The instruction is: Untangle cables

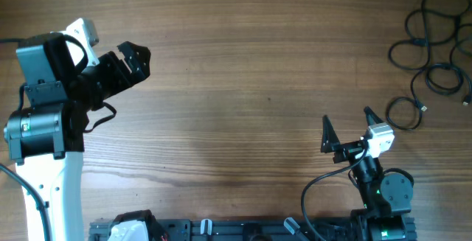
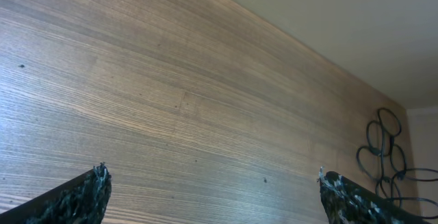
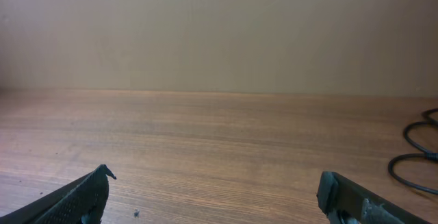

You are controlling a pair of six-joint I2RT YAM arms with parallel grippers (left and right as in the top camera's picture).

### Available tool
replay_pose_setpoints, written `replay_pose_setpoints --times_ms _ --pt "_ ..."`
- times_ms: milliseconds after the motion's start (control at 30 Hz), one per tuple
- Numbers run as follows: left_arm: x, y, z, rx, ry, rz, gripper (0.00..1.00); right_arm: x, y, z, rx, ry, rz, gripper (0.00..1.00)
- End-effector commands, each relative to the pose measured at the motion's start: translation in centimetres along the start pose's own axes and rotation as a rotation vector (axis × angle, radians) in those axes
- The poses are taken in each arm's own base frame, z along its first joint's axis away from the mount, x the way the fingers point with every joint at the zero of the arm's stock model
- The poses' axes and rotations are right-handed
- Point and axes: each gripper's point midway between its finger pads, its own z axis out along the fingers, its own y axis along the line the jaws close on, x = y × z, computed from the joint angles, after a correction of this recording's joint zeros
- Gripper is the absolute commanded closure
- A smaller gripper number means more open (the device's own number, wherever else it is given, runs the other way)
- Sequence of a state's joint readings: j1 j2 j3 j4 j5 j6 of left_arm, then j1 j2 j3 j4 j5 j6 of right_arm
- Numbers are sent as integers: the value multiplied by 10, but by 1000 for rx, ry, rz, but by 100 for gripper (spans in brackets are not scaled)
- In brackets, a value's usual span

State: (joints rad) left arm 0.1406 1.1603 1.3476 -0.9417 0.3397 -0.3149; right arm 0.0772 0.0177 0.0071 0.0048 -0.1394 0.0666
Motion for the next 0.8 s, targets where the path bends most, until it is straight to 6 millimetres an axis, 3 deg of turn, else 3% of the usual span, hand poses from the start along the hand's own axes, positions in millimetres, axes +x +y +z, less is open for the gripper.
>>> replay_pose_setpoints --times_ms 0,300,467,533,633,767 --pt "-3 -4 -2 14 -7 23 0 0 -1 0 9 -1 14 0" --pt "-4 -2 -2 3 -12 24 0 0 -1 0 9 -1 14 0" --pt "-3 -11 -16 26 -46 46 0 0 -1 0 9 -1 14 0" --pt "-7 -14 -31 6 -108 71 0 0 -1 0 9 -1 14 0" --pt "-11 -2 -49 -82 -218 93 0 0 -1 0 9 -1 14 0" --pt "-8 1 -56 -57 -409 144 0 0 -1 0 9 -1 14 0"
